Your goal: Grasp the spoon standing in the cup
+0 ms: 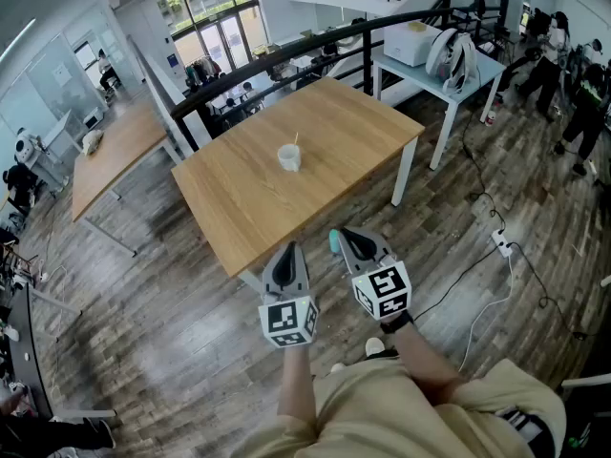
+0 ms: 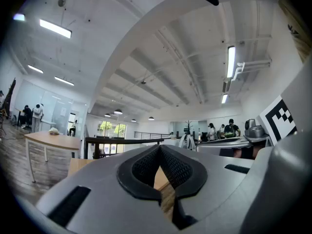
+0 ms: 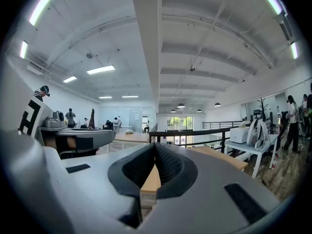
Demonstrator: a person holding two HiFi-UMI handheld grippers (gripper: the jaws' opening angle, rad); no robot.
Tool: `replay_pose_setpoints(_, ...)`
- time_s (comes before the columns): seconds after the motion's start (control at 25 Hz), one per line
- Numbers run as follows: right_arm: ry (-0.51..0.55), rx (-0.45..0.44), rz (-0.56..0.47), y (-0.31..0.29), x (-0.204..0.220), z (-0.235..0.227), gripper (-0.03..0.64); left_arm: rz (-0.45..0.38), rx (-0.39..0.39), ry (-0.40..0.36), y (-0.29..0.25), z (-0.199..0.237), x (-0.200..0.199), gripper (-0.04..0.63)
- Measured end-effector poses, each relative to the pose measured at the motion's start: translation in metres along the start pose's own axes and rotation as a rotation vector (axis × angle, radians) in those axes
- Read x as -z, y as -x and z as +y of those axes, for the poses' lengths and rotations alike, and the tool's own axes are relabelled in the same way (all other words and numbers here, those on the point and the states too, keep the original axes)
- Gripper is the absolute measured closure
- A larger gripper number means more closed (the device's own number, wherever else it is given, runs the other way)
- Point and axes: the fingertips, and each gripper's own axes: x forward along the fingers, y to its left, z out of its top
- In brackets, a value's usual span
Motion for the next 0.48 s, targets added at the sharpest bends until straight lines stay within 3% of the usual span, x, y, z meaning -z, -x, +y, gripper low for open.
replay_pose_setpoints(0.48,-0.070,-0.008,-0.057,-0.016,0.001,-0.104,0.601,0.017,-0.018,-0.020,-0.097,-0.043,0.007,0.583)
